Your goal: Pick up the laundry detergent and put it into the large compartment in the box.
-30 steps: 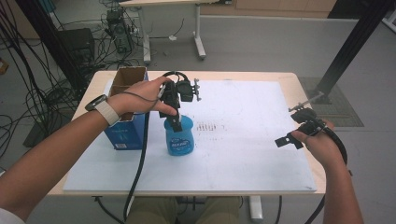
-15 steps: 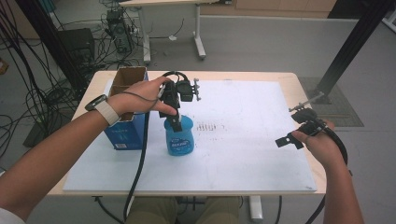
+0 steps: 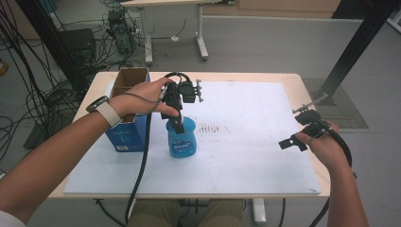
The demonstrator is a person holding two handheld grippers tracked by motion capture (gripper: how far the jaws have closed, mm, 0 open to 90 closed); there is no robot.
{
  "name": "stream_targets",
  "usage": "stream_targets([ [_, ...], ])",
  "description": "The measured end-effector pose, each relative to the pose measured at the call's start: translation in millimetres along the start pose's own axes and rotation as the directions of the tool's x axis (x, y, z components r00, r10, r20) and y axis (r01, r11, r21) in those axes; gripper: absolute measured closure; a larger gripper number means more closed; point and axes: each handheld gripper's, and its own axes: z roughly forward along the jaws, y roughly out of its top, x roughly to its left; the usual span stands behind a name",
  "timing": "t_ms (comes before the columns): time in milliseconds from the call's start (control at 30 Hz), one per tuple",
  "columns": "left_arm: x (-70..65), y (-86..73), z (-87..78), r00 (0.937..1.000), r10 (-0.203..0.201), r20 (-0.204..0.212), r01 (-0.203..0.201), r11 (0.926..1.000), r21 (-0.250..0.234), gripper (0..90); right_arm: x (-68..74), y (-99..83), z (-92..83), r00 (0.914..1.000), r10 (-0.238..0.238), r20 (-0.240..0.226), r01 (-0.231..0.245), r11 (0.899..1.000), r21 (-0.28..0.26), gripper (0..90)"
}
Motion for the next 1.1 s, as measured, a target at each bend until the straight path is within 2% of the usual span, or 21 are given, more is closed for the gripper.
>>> stream_targets([
  [1100,-0.7,-1.0,-0.5,1.0,0.0,0.0,0.0,1.0,-0.004,9.1,-0.3,-0.6,0.9,1.0,0.009,-0.004,-0.009,1.0,0.005,8.7],
])
